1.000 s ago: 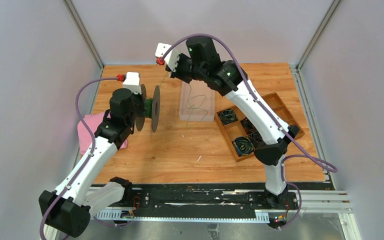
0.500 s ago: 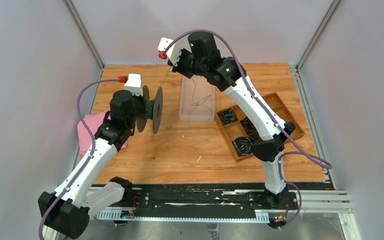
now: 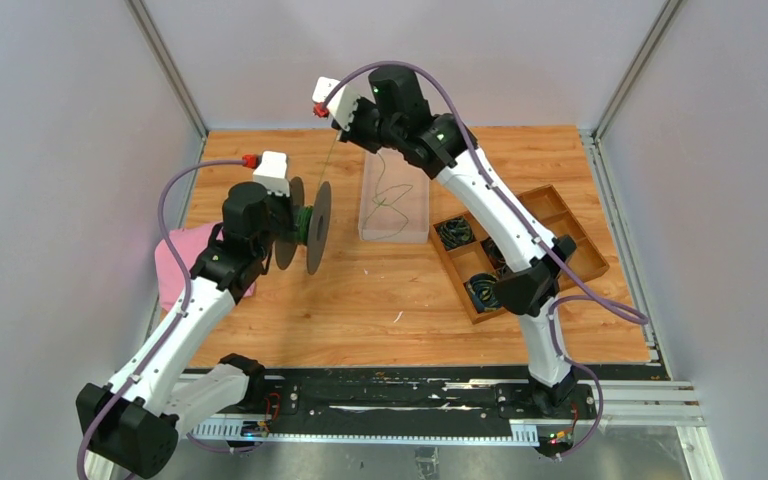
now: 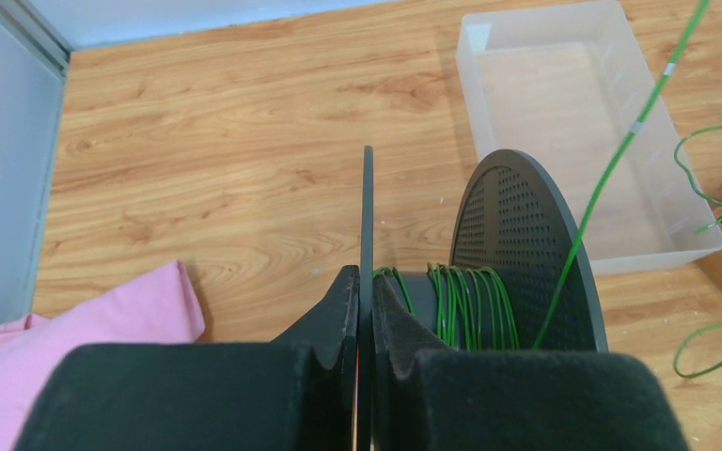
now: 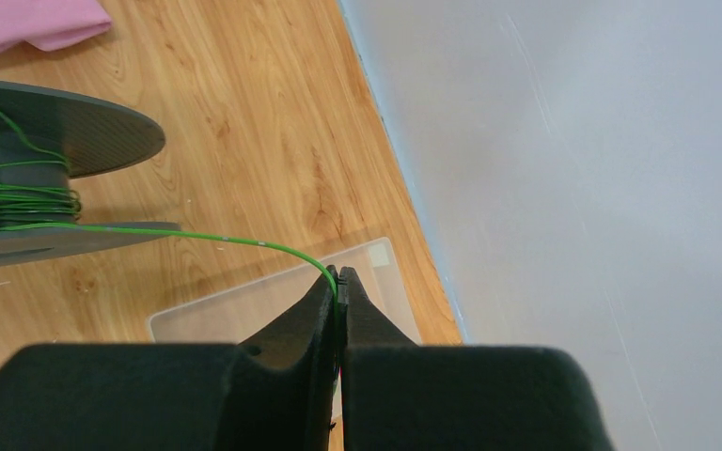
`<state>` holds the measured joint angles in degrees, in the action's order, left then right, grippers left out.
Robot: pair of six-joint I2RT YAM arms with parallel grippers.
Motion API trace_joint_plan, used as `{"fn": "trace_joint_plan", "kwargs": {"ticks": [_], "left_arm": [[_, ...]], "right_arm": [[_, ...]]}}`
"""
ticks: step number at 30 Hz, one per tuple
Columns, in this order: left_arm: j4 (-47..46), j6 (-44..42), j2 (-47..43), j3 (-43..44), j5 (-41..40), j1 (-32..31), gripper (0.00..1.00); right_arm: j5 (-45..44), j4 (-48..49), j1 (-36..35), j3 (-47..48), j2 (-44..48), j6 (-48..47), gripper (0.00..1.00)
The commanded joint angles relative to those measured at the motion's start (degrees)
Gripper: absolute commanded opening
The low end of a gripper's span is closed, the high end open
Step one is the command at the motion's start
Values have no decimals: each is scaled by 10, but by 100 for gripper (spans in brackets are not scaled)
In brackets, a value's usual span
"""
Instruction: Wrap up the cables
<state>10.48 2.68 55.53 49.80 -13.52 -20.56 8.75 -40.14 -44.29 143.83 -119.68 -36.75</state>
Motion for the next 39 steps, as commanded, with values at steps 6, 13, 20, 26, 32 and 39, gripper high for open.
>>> {"fn": "trace_joint_plan", "kwargs": {"ticks": [6, 13, 20, 26, 32, 39], "left_arm": [[-5, 22, -25, 18, 43, -3, 0], [-5, 29, -28, 25, 57, -4, 0], [-8, 36, -31, 37, 66, -3, 0], [-3, 39, -33, 47, 65, -2, 0], [-1, 48, -35, 57, 73, 4, 0], [6, 55, -35, 73, 75, 13, 0]], "right_arm": [[-9, 24, 31, 16, -41, -9, 1], [5, 25, 34, -25, -46, -2, 1], [9, 27, 42, -83, -46, 3, 1], [23, 26, 58, -134, -35, 19, 1], [43, 27, 71, -197, -23, 33, 1], [82, 37, 76, -282, 6, 50, 1]]}}
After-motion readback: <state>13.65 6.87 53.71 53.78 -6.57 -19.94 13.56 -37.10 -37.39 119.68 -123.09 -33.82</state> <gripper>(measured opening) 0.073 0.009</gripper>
